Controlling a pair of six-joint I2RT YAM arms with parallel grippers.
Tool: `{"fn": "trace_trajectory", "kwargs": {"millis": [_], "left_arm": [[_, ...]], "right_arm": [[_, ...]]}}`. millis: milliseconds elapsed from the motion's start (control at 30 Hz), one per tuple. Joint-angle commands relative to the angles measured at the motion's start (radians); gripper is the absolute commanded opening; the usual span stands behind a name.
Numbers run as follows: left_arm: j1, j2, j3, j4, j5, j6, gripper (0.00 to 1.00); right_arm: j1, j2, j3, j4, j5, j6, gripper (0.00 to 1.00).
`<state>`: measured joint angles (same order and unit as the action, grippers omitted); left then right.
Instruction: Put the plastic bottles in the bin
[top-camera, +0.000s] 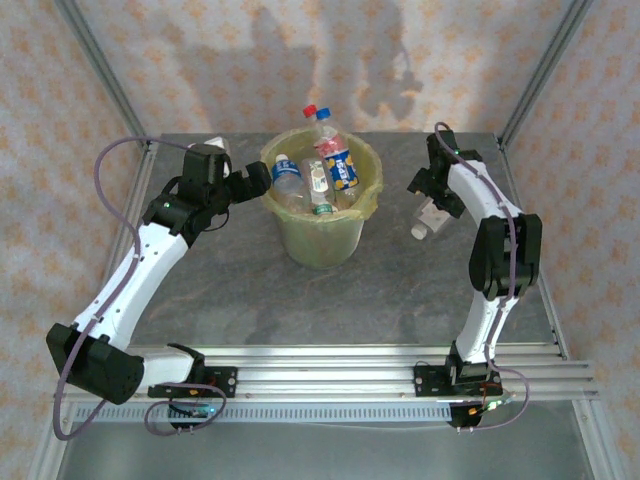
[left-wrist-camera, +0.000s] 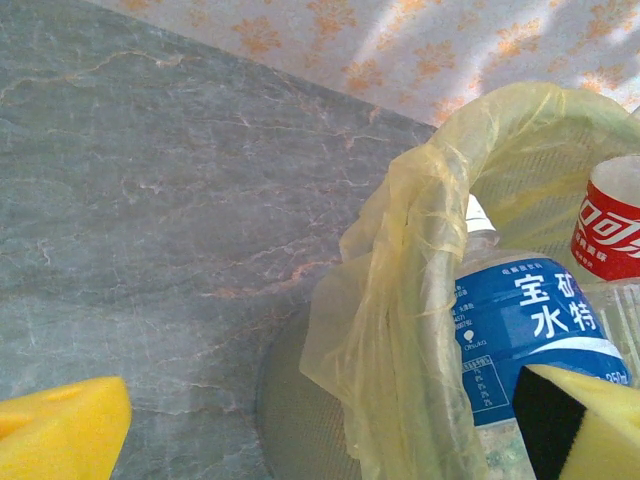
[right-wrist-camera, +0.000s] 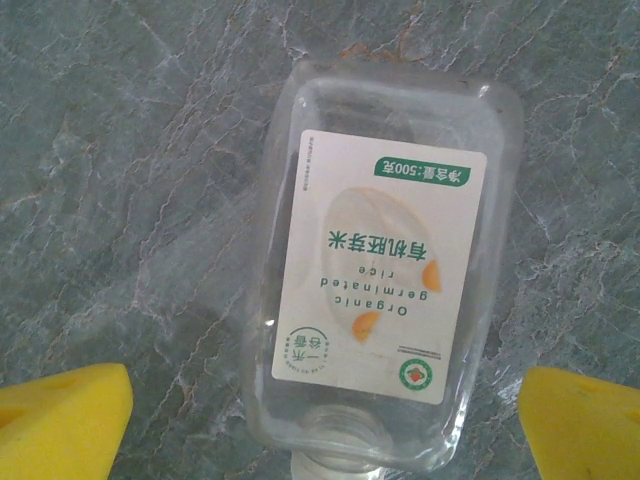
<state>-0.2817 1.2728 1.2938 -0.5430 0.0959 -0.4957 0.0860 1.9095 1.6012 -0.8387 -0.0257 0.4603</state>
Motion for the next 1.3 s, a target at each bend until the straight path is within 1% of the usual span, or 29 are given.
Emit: {"fn": "trace_trajectory", "kwargs": {"millis": [0,233,467,500,567,667,733,800,833,967,1067,1133,1267], "left_arm": [[-0.005,0.001,0.029,-0.027,-0.025,0.024,1.0],[-0.005,-0.001,0.025,-0.029,-0.027,0.025,1.0],[-0.005,0.0,0.026,-0.03,-0.028,0.022,1.0],[-0.005,-0.003,0.026,-0.032,-0.03,0.023,1.0],[-0.005,-0.001,0.025,-0.035,-0.037,0.023,1.0],[-0.005,-0.001,0.025,-0.04,-0.045,0.025,1.0],[-0.005,0.002,0.025,-0.041,-0.048,0.026,1.0],[-0.005,0.003,0.025,-0.041,-0.048,0.027,1.0],[-0.006,0.004,0.025,-0.041,-0.048,0.028,1.0],[-0.005,0.006,0.024,-0.04,-0.054,0.028,1.0],[-0.005,0.003,0.021,-0.043,-0.063,0.03,1.0],[-0.005,0.0,0.019,-0.047,-0.07,0.031,1.0],[-0.005,-0.005,0.02,-0.049,-0.078,0.031,1.0]], "right_arm": [[-0.013,0.04,-0.011,0.01,0.044,0.034,0.99],[-0.047,0.11,-0.052,0.047,-0.009,0.03,0.99],[-0.052,0.18,-0.07,0.089,-0.045,0.015,1.0],[-0.052,0.189,-0.069,0.093,-0.046,0.01,0.98],[-0.052,0.196,-0.073,0.1,-0.046,0.003,0.92],[-0.052,0.18,-0.081,0.1,-0.039,-0.005,0.71],[-0.052,0.137,-0.101,0.103,-0.026,-0.007,0.62],[-0.052,0.081,-0.115,0.094,-0.016,-0.013,0.57],[-0.052,0.043,-0.121,0.085,-0.014,-0.018,0.56],[-0.044,-0.125,-0.122,0.051,-0.027,-0.041,0.55],[-0.015,-0.25,-0.089,0.018,-0.051,-0.072,0.55],[0.021,-0.32,-0.041,-0.014,-0.067,-0.095,0.54],[0.111,-0.411,0.067,-0.056,-0.113,-0.137,0.54]]}}
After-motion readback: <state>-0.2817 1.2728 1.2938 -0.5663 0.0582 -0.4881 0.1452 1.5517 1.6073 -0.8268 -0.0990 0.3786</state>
